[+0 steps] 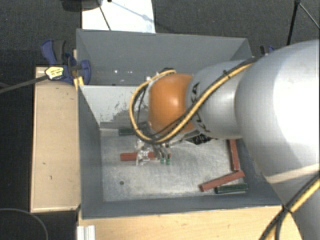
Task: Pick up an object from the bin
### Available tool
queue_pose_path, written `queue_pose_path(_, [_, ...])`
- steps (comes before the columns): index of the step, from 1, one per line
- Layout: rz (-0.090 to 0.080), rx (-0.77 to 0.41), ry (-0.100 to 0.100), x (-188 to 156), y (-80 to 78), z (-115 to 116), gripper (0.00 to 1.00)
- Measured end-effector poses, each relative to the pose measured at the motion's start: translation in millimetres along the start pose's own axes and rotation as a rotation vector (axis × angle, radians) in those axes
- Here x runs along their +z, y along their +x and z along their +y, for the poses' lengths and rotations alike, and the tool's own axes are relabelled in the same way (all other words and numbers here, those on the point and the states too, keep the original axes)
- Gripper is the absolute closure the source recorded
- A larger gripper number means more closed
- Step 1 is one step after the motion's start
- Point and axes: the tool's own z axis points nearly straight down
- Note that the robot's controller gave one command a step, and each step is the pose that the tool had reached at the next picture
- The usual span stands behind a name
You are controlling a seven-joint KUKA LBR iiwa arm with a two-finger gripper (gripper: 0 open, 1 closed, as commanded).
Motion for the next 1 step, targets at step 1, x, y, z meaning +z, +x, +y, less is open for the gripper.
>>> queue_pose_path(1, [0.008, 0.051, 0.003, -121.2, 8.3, -5.6, 1.0])
